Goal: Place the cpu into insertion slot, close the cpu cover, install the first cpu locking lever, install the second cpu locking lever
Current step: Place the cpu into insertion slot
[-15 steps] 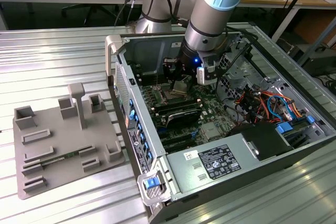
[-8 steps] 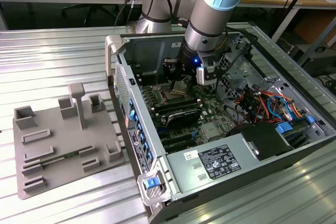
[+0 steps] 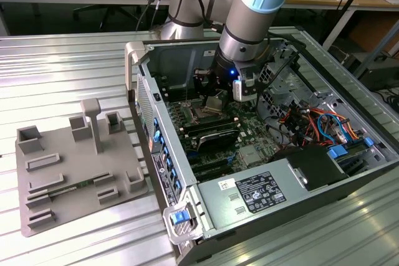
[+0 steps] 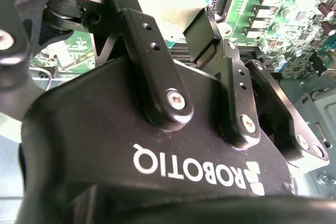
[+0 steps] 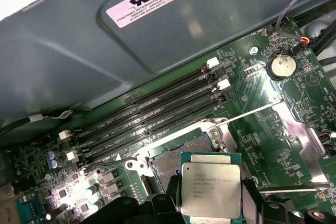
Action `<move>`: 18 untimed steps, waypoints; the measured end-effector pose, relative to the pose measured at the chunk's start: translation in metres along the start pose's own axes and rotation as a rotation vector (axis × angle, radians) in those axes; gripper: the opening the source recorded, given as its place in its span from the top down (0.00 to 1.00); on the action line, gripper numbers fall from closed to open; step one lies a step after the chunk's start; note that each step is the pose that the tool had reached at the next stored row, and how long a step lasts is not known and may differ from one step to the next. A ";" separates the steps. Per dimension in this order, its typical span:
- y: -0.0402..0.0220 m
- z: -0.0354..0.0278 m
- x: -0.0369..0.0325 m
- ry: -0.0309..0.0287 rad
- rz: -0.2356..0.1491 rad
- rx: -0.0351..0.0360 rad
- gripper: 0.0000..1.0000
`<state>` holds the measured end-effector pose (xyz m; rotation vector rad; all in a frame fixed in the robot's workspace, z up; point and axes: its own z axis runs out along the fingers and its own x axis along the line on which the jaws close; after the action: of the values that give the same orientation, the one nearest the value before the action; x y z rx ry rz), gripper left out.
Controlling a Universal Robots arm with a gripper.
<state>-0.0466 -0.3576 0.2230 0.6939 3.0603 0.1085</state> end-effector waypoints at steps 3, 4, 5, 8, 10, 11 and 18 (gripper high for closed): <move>0.0000 0.0002 0.0000 -0.0005 0.004 0.0003 0.45; 0.0000 0.0003 0.0000 -0.0006 0.006 0.0003 0.45; 0.0000 0.0004 0.0000 -0.0008 0.007 0.0004 0.45; 0.0000 0.0006 0.0000 -0.0011 0.010 0.0006 0.45; -0.0001 0.0007 0.0000 -0.0014 0.013 0.0008 0.45; -0.0001 0.0008 0.0000 -0.0015 0.015 0.0008 0.45; -0.0001 0.0013 0.0000 -0.0026 0.025 0.0014 0.45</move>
<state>-0.0466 -0.3577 0.2217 0.7312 3.0504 0.1054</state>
